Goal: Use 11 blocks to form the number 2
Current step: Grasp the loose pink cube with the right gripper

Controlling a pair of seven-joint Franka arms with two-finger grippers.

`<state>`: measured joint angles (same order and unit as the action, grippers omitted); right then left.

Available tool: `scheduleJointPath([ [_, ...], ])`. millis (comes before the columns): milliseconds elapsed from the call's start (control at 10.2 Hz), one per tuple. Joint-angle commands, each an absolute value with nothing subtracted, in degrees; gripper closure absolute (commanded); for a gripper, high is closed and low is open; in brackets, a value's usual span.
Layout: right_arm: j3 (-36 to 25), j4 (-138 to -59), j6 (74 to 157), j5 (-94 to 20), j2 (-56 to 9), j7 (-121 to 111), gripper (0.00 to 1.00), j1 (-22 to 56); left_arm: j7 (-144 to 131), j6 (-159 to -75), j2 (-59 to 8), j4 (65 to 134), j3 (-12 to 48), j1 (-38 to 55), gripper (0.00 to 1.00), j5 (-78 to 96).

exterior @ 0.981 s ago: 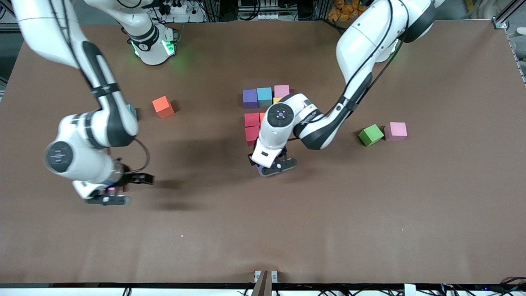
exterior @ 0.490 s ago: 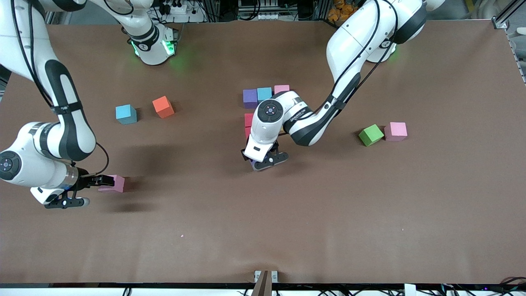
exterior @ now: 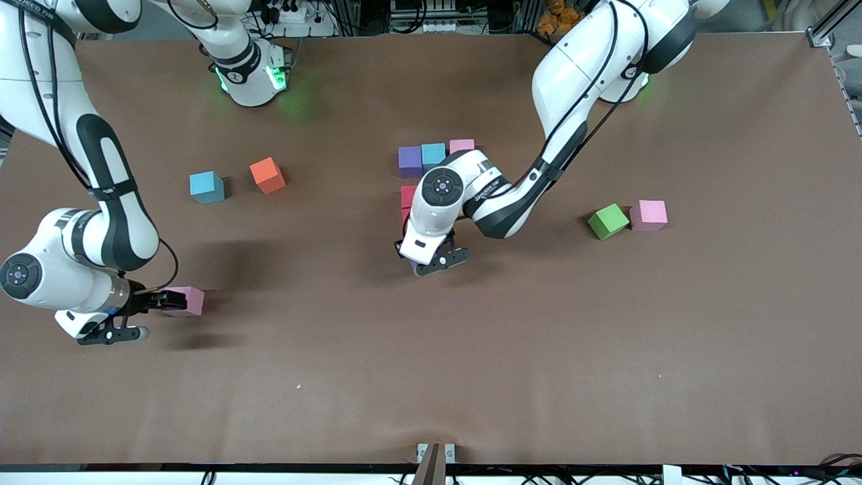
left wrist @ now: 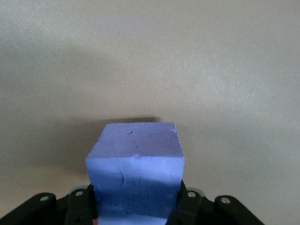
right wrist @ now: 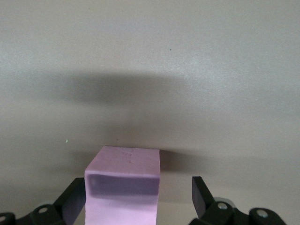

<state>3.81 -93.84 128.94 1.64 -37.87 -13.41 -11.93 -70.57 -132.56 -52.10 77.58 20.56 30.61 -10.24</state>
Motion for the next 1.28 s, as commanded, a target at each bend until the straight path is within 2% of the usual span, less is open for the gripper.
scheduleJointPath([
  [0, 4.83, -92.73, 128.93, 2.02, -38.41, -14.06, 0.00, -12.66, -66.89, -129.73, -52.29, 76.11, 19.95, 31.29, 0.75, -7.04],
  [981, 4.92, -94.65, 129.11, 2.02, -39.99, -14.15, 0.00, -12.13, -59.33, -129.28, -52.73, 75.06, 19.86, 31.55, 0.74, -5.54],
  [1177, 4.92, -94.75, 128.94, 2.02, -39.99, -14.15, 0.54, -12.04, -58.54, -129.55, -53.08, 74.80, 19.86, 31.81, 0.74, -5.54],
])
